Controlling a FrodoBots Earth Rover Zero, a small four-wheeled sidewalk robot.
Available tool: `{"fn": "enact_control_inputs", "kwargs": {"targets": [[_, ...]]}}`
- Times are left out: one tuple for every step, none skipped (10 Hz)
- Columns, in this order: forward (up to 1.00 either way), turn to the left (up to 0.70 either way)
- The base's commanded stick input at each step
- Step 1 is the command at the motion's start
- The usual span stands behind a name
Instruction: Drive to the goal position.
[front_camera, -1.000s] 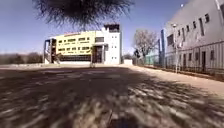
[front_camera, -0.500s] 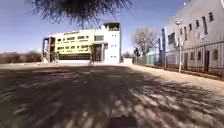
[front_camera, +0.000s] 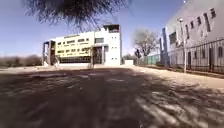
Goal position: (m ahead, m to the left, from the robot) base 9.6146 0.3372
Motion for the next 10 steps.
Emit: {"fn": "enact_control_inputs", "kwargs": {"targets": [[1.00,0.00],[1.00,0.00],[1.00,0.00],[1.00,0.00],[1.00,0.00],[1.00,0.00],[1.00,0.00],[1.00,0.00],[1.00,0.00],[1.00,0.00]]}}
